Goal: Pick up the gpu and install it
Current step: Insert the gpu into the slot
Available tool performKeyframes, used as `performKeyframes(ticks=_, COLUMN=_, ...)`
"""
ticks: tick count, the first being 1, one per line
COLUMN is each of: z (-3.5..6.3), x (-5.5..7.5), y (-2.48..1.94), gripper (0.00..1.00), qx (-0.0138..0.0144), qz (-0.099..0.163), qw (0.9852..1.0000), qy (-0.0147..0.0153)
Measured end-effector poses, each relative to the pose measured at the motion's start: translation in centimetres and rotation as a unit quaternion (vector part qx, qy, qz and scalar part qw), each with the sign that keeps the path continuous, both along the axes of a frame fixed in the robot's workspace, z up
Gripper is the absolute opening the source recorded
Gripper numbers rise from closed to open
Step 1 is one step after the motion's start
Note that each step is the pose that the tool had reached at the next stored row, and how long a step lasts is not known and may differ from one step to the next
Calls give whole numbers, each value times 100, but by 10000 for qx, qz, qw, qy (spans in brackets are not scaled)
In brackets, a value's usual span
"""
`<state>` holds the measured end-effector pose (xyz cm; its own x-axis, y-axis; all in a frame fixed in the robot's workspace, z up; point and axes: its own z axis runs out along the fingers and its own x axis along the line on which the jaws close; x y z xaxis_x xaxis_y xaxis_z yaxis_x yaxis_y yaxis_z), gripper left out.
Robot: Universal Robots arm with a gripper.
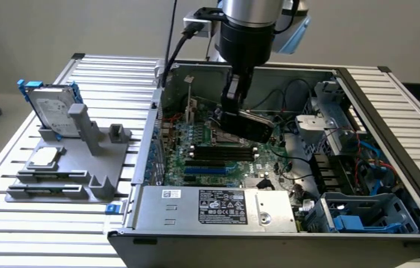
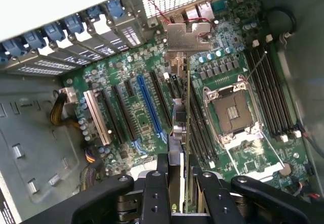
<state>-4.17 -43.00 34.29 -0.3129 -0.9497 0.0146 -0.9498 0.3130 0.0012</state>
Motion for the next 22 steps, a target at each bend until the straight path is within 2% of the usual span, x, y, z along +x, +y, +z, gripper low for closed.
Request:
performKeyframes(ticks=4, z=-18, x=0, y=0, gripper=27, qx=0, qz=365, qw=9993, qy=0)
performKeyframes(ticks=8, z=-38, x=0, y=0, gripper=27, qx=0, qz=723, qw=9974, qy=0)
performKeyframes(ticks=12, z=-60, x=0, y=0, gripper=27, qx=0, qz=1090, qw=9940, qy=0)
performKeyframes(ticks=19, z=-97, x=-1, y=-6, gripper=27, qx=0, qz=1646, qw=9864, qy=0)
performKeyframes(ticks=22, z=-132, x=-9, y=-42, gripper=27, qx=11, qz=1721, qw=9851, qy=-2)
